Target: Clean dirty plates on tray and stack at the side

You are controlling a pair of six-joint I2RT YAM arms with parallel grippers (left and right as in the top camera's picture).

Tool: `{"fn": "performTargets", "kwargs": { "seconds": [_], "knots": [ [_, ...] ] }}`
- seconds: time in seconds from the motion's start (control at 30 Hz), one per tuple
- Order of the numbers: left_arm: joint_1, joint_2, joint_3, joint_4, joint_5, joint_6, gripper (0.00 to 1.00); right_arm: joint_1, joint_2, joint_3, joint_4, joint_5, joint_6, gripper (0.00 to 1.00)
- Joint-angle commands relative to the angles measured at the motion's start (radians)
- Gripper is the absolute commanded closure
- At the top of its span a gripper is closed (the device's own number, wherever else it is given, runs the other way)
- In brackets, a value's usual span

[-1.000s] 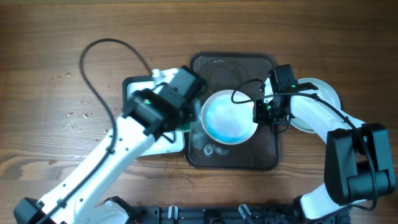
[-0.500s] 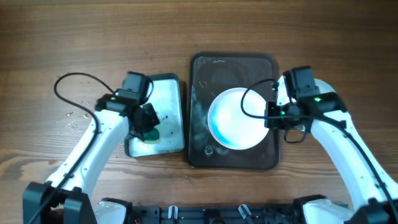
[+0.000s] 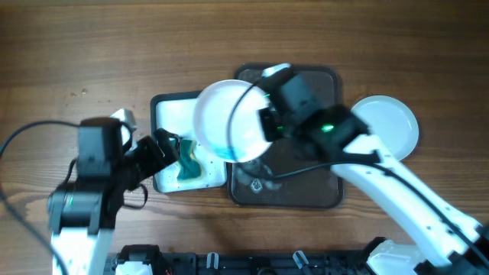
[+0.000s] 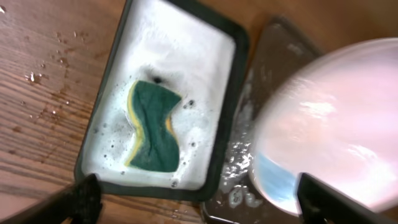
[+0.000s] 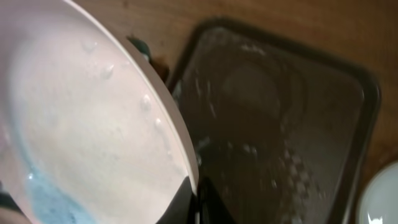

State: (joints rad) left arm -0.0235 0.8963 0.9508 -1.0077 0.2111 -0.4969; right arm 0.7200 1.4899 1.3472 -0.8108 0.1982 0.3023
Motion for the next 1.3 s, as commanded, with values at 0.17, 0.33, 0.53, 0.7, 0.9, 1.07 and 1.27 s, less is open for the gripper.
{"fn": "performTargets", "kwargs": {
  "seconds": [0.17,0.33,0.53,0.7,0.9,1.07,1.27],
  "knots": [
    [0.017,-0.209,0.019,-0.079,0.009,0.019,0.0,0.259,0.15,0.018,0.153,0.547,0.04,0.96],
    [0.017,-0.208,0.019,-0.082,0.009,0.019,0.0,0.43,0.146,0.018,0.253,0.926,-0.116,0.96],
    [0.017,-0.208,0.019,-0.082,0.009,0.019,0.0,0.51,0.146,0.018,0.311,1.099,-0.225,0.96],
    [0.017,-0.208,0.019,-0.082,0.009,0.019,0.0,0.547,0.146,0.018,0.396,1.149,-0.319,0.96],
    [0.017,-0.208,0.019,-0.082,0.009,0.019,0.0,0.568,0.146,0.018,0.572,1.149,-0.518,0.96],
    [0.017,-0.208,0.019,-0.082,0.009,0.019,0.0,0.568,0.146,0.018,0.609,1.149,-0.539,0.96],
    [0.017,-0.208,0.019,-0.082,0.009,0.019,0.0,0.568,0.146,0.018,0.609,1.149,-0.537,0.96]
  ]
}}
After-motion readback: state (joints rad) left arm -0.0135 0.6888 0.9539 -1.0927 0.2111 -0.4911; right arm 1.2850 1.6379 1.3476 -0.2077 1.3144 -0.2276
